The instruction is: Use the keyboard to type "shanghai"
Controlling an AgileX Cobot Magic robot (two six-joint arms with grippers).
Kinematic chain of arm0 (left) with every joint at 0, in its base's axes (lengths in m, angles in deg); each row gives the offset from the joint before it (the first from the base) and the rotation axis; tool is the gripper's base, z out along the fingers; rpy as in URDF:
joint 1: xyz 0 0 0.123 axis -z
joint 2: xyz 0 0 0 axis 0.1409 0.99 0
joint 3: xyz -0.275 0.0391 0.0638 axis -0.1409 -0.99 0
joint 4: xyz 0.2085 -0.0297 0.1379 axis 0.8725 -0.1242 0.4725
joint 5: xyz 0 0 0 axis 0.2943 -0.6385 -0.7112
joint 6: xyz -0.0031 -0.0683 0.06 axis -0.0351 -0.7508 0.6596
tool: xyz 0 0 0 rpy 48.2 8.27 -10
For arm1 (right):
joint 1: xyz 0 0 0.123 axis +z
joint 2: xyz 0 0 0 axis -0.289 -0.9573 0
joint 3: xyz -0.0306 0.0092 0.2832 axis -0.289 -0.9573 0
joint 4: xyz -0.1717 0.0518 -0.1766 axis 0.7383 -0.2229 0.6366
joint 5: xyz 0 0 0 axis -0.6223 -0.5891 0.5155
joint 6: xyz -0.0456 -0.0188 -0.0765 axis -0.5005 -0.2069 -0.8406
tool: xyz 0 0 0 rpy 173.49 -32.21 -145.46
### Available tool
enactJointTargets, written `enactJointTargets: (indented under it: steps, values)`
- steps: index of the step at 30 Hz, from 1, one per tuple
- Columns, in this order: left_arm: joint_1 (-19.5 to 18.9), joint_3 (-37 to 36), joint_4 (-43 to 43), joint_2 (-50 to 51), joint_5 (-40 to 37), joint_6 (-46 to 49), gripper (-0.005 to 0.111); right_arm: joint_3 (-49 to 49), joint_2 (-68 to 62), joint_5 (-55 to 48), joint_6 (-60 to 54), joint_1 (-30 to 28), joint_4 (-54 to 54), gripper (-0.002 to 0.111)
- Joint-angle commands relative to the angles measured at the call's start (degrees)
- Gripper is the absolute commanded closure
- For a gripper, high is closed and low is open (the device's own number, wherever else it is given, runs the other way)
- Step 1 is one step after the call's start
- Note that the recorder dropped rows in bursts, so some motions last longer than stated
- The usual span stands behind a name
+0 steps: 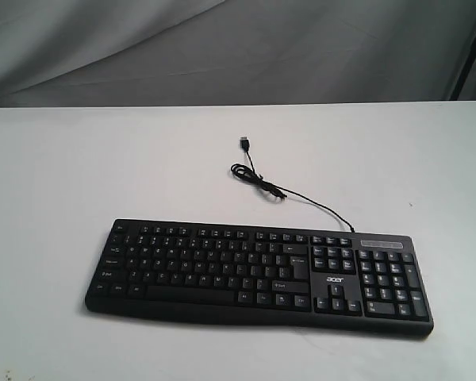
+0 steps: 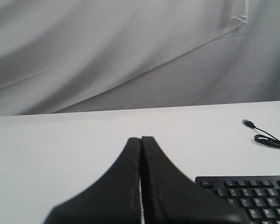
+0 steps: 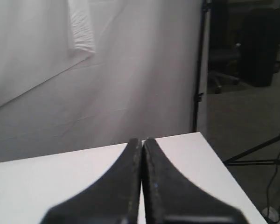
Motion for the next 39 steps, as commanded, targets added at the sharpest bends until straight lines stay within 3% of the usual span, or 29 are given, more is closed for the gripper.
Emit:
enactJointTargets:
  steps: [1,18,29,39]
  values:
    - [0.4,-0.1,0.0,-0.1,0.3,-0.2,0.107,-7.9,9.4,1.3,1.7,-3.9,0.8,0.108]
    - [0.4,-0.1,0.0,-0.1,0.3,-0.2,0.107,-23.6,22.2,0.4,2.1,-4.2,3.6,0.108]
    - [0.4,-0.1,0.0,-0.1,0.3,-0.2,0.107,-23.6,25.6,-11.8,2.1,-4.2,6.2,0.108]
    - [0.4,-0.1,0.0,-0.1,0.3,-0.2,0.107,-23.6,25.6,-11.8,2.1,-4.2,6.2,0.108]
